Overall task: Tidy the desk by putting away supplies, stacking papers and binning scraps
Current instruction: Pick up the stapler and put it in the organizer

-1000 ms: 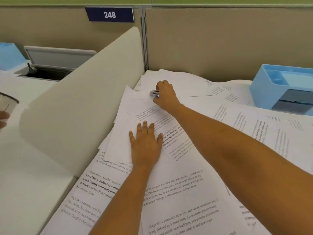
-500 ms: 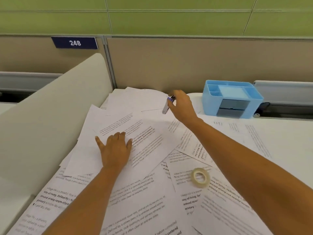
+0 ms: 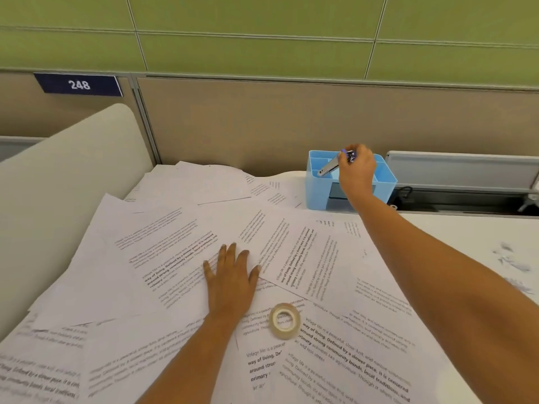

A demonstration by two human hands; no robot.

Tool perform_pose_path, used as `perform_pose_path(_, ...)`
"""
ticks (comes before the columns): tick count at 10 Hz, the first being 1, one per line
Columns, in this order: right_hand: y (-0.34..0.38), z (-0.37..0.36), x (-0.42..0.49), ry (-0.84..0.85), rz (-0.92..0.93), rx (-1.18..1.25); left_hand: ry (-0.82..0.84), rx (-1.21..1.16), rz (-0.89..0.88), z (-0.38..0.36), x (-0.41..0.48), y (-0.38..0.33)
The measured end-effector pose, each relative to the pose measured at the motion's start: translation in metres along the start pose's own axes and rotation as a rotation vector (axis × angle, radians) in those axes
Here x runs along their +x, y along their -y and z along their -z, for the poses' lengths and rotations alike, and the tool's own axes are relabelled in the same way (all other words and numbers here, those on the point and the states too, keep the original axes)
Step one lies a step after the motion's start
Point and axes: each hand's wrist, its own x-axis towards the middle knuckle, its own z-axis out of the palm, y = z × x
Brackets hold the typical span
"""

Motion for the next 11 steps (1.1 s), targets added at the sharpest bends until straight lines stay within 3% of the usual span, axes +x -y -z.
perform_pose_path(3, -0.018, -0.025, 0.002, 0.089, -0.019, -0.089, -0.013, -0.016, 0.025, -0.005, 0.0, 0.001)
perform_pose_path(6, -0.026, -0.036, -0.002, 0.328, -0.036, -0.24, -0.011, 0.002, 0.024, -0.005, 0.0, 0.001)
perform_pose_path(7, -0.026, -0.031, -0.007, 0.338, -0.032, -0.251, -0.013, -0.01, 0.02, -0.005, 0.0, 0.0)
perform_pose_path(9, -0.03, -0.013, -0.028, 0.318, -0.004, -0.258, 0.001, 0.012, 0.021, -0.003, 0.0, 0.0)
perform_pose_path(11, -0.05, 0.016, -0.081, 0.502, 0.128, -0.389, 0.004, -0.032, 0.062, 0.007, -0.01, -0.013)
